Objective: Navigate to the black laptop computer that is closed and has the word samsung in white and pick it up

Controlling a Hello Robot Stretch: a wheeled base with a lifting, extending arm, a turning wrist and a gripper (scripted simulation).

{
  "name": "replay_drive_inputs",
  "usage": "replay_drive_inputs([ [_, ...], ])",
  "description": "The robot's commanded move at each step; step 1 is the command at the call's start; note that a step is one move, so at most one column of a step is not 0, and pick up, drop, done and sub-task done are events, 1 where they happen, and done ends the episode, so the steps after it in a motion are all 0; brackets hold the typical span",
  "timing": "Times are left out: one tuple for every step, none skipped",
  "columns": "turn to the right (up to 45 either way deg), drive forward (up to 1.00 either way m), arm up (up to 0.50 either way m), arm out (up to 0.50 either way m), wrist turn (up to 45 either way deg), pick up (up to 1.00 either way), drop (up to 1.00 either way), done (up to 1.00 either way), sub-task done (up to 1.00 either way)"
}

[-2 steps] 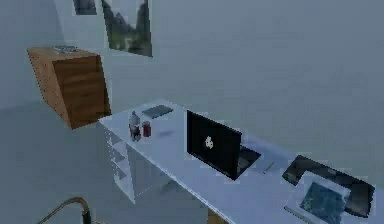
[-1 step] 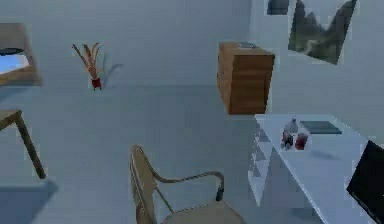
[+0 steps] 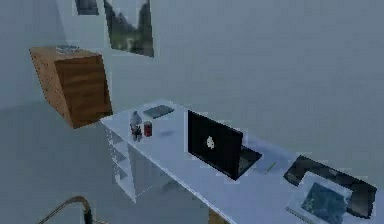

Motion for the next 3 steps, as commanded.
replay_drive_inputs([
  [18.0, 0.00, 0.00, 0.00, 0.0, 0.00, 0.00, 0.00, 0.00],
  [0.0, 0.30, 0.00, 0.00, 0.0, 0.00, 0.00, 0.00, 0.00],
  [-45.0, 0.00, 0.00, 0.00, 0.0, 0.00, 0.00, 0.00, 0.00],
])
